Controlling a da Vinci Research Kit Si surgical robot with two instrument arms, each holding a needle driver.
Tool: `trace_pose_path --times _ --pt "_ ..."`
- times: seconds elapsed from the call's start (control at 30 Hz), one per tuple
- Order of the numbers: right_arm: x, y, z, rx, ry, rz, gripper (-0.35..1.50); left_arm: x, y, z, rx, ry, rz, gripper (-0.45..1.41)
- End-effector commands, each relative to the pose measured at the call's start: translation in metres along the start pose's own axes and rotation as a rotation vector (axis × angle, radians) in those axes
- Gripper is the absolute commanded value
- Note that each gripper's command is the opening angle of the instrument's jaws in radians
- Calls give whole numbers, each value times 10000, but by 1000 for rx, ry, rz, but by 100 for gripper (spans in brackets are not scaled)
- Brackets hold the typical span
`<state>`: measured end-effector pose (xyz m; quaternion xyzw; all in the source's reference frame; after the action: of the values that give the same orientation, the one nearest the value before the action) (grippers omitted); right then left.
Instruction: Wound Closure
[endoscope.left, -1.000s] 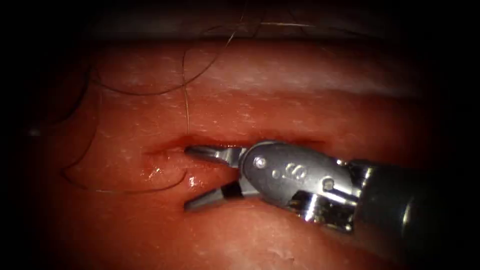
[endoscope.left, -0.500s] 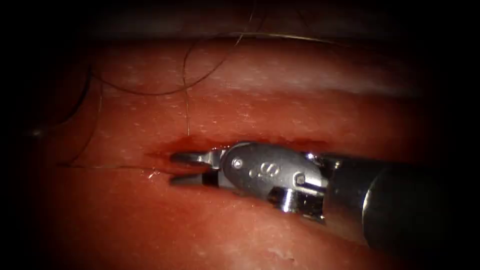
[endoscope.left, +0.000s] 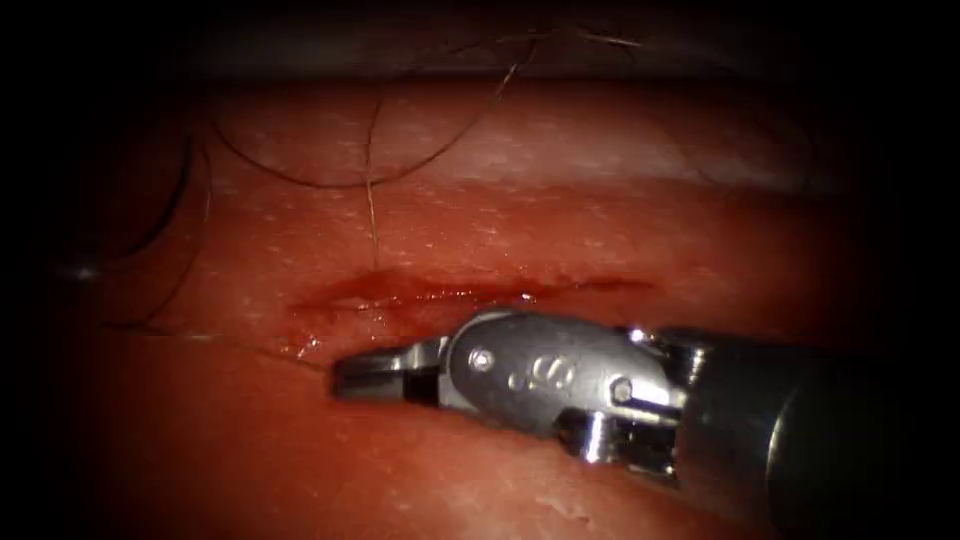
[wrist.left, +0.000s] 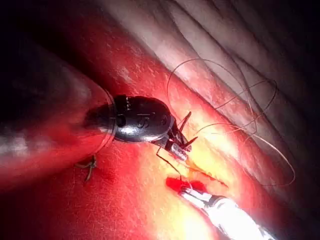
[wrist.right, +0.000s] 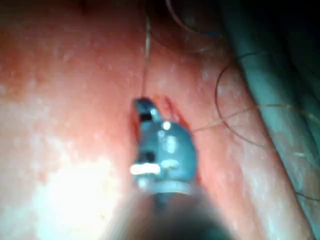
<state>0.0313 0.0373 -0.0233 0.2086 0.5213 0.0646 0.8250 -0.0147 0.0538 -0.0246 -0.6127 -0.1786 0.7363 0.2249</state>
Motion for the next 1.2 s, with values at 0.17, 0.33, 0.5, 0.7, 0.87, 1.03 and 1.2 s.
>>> trace_pose_path --times 0.17,0.33,0.5,0.7,0.87,1.03,1.2 --pt "39 -36 3 162 -41 22 -35 -5 -4 5 -5 0 1 -35" --pt "87 -74 -8 290 -30 33 -35 -6 -4 5 -6 0 1 -35" --pt "115 -111 -7 429 -26 34 -35 -6 -4 4 -6 0 1 -35" --pt "131 -99 -18 351 72 35 59 -7 -4 3 -7 0 2 -35" --pt "121 -62 -47 178 117 77 111 -11 -5 4 -6 -1 0 -35" --pt "102 -37 -68 84 138 87 114 -12 -6 4 -7 -1 -5 -35" --pt "80 -17 -81 -3 151 68 121 -13 -6 3 -7 -1 -5 -35"
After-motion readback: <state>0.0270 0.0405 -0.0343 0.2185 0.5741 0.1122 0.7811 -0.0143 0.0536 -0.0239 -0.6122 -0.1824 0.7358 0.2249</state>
